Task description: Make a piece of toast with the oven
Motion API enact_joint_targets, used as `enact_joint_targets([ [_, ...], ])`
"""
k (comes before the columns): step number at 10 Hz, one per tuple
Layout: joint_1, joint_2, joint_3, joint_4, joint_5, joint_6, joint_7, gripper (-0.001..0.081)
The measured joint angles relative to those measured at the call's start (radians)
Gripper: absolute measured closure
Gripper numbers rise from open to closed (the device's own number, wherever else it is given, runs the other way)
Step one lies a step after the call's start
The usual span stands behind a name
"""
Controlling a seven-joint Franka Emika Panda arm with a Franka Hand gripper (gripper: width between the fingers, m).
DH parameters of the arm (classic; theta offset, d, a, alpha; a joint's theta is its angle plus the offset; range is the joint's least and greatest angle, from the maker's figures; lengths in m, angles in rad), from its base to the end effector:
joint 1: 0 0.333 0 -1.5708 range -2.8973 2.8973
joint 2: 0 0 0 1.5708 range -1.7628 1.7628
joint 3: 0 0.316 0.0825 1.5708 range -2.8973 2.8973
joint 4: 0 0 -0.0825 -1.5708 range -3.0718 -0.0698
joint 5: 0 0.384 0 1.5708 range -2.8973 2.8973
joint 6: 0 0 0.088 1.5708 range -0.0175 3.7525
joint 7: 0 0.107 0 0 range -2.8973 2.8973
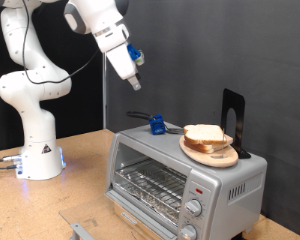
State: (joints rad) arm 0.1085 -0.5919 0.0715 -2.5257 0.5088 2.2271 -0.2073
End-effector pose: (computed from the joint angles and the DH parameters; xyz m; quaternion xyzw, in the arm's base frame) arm 0.3879 0.0882 0.5075 -0.9672 -0.0614 -0.1472 0.1976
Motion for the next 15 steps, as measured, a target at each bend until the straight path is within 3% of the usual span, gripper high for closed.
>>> enact_joint_targets([
  [4,0.000,-0.010,0.024,-0.014,0.025,0.013,0.056,-0.0002],
  [7,-0.001,0.014,0.054,-0.015,-0.021,0.016,0.062,-0.0002],
  [12,-0.003,0.092,0.136,-0.044,-0.027,0.122,0.088,-0.0002],
  [15,-0.002,0.125,0.175,-0.091,-0.018,0.211,0.088,-0.0002],
])
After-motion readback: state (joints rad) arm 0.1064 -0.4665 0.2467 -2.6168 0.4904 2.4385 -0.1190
